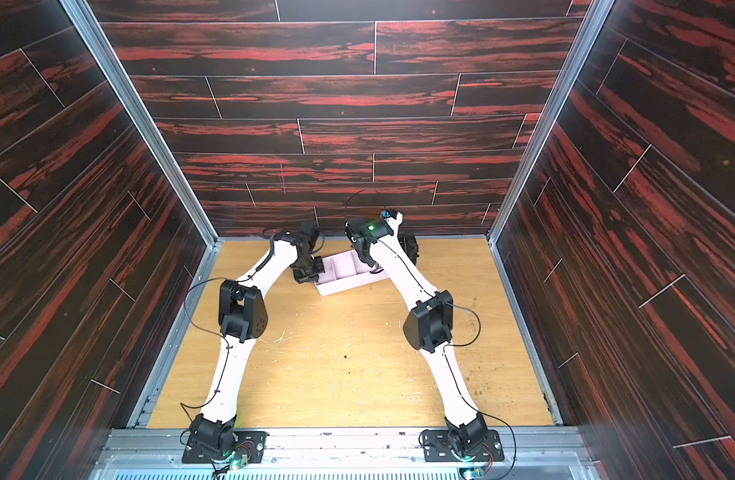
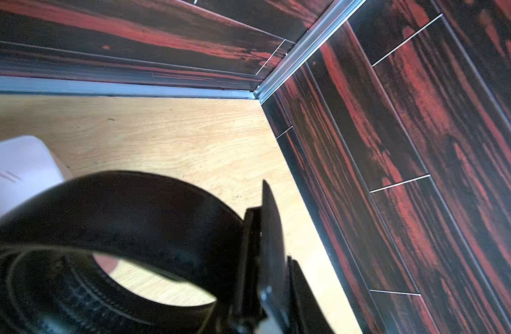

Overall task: Place the belts into the storage roll
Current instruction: Move the container to the center of the board.

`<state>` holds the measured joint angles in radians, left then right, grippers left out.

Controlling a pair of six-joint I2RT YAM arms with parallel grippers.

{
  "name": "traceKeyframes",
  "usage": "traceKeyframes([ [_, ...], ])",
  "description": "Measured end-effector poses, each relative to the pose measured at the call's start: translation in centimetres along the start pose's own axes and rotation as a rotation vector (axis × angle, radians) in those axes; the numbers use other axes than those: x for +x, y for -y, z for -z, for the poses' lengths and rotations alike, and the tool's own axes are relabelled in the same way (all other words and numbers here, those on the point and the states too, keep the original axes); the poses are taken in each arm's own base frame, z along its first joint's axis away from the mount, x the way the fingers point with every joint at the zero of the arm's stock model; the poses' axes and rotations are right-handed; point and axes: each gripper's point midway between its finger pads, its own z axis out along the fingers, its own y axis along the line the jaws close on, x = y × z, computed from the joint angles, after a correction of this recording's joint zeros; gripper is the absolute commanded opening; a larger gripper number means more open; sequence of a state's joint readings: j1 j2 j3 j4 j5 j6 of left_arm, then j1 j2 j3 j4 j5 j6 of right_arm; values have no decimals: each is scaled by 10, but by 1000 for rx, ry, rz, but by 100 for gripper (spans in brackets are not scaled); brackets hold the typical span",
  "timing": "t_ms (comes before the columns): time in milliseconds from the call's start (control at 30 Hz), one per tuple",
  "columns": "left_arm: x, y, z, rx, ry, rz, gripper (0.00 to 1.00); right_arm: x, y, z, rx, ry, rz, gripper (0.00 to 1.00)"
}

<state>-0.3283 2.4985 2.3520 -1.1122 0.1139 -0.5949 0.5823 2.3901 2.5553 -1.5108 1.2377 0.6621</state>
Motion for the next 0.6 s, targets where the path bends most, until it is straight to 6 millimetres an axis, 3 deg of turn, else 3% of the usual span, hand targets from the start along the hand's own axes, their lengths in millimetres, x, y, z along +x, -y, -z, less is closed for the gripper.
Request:
traceKeyframes([
  [233,28,-1,6,-95,-40,-42,0,5,3,-1,23,-7,30,0],
  [600,64,-14,13,-138,-65,-8,0,21,-10,2,45,-8,107,0],
])
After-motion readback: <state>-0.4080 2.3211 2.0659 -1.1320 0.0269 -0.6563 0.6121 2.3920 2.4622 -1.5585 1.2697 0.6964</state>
